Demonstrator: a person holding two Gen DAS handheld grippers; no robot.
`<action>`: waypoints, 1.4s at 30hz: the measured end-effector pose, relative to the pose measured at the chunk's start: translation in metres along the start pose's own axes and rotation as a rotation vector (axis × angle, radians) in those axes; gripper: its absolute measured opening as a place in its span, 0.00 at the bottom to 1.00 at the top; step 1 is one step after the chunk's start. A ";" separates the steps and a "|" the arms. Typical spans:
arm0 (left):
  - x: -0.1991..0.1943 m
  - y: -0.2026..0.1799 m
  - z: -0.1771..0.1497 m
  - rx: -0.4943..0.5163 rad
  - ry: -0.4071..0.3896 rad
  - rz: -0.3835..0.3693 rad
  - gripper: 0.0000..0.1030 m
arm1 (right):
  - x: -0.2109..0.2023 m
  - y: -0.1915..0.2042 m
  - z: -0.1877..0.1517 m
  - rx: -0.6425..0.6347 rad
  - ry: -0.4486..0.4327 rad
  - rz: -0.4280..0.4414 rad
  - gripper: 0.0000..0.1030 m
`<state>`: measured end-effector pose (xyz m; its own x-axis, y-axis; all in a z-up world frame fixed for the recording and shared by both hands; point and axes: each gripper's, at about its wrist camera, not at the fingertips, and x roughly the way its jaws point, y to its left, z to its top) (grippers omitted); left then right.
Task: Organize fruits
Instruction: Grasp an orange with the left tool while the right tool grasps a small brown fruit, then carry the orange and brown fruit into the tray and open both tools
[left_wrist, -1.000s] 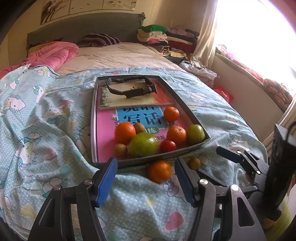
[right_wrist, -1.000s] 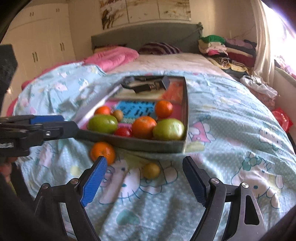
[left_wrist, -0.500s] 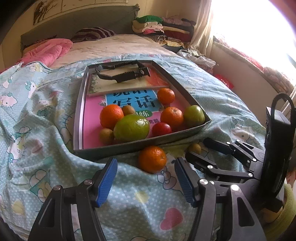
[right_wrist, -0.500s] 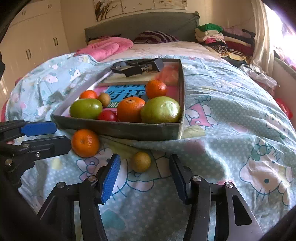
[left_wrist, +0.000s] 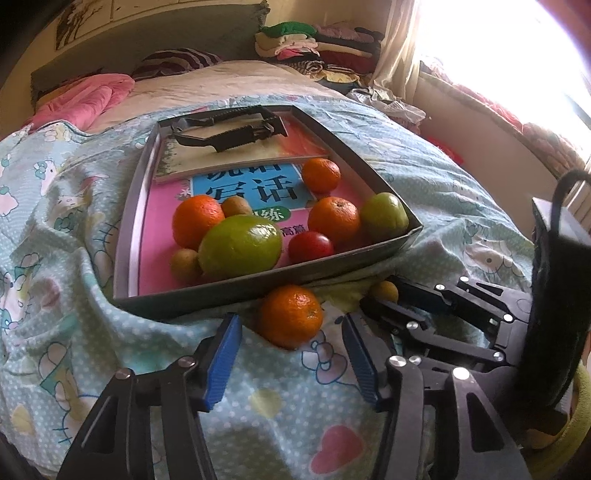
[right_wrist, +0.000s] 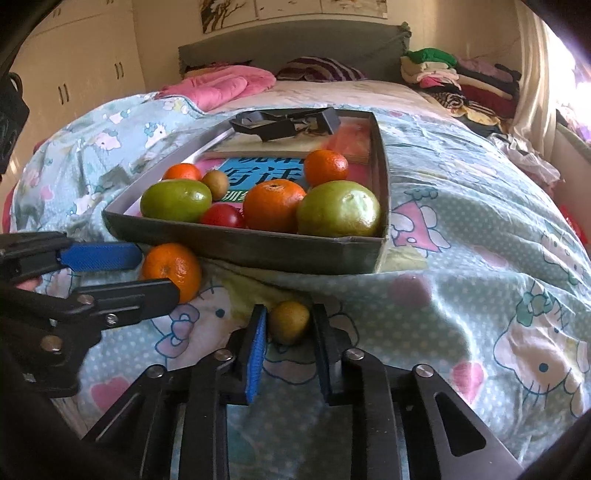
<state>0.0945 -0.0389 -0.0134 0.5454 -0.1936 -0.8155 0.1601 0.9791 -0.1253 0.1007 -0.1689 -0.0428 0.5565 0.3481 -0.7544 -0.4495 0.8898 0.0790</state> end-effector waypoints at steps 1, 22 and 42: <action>0.002 -0.001 0.000 0.002 0.003 -0.001 0.52 | -0.001 -0.001 0.000 0.005 0.000 0.005 0.23; -0.004 0.017 -0.007 -0.061 0.023 -0.012 0.38 | -0.037 0.000 -0.001 0.024 -0.135 0.123 0.23; -0.046 0.071 0.014 -0.178 -0.114 0.063 0.38 | -0.050 0.020 0.022 -0.039 -0.216 0.138 0.23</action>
<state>0.0921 0.0386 0.0232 0.6410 -0.1275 -0.7569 -0.0196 0.9831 -0.1822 0.0793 -0.1617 0.0113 0.6221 0.5243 -0.5814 -0.5558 0.8188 0.1437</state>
